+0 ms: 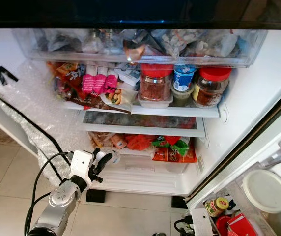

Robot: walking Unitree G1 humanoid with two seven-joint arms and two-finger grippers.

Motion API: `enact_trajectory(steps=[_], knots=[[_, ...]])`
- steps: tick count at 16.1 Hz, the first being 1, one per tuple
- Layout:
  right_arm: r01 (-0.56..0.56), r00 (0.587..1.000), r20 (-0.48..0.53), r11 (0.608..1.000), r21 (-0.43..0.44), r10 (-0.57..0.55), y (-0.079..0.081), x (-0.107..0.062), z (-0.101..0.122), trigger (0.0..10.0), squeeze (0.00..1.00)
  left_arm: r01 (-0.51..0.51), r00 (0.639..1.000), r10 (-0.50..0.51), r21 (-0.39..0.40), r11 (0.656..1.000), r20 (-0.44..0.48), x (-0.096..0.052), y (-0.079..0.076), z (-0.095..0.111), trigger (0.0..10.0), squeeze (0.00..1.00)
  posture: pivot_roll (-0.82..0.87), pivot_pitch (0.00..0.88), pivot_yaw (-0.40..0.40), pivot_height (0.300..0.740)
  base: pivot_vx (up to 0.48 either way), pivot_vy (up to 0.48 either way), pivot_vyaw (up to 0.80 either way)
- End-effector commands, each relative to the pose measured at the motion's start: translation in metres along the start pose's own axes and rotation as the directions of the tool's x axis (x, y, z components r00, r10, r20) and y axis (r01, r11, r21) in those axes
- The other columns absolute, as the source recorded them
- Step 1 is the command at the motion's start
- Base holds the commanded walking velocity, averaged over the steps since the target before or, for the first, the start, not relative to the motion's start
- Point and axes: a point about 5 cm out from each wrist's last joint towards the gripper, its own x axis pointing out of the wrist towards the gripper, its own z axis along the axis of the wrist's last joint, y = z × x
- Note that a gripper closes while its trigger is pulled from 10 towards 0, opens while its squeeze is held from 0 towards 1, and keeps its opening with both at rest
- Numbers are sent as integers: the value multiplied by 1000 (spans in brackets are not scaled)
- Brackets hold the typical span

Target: Restocking fridge

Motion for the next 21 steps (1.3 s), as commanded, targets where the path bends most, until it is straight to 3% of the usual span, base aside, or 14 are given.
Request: enact_trajectory(steps=[1,5,21], knots=[[5,999,-33,1000,17,-4,0,-2,-10,10000,0,17,1000,-17,-4,1000,-17,-2,-3,-3,10000,0,2,166,18,697,0,0,0],[0,1000,-22,1000,22,1,0,-2,-9,10000,0,24,1000,-24,4,1000,-12,0,-5,-1,10000,0,2,152,20,658,0,0,0],[7,1000,-14,1000,27,-7,0,-2,-8,10000,0,36,999,-37,22,999,15,5,-6,7,10000,0,3,164,18,658,39,0,0]])
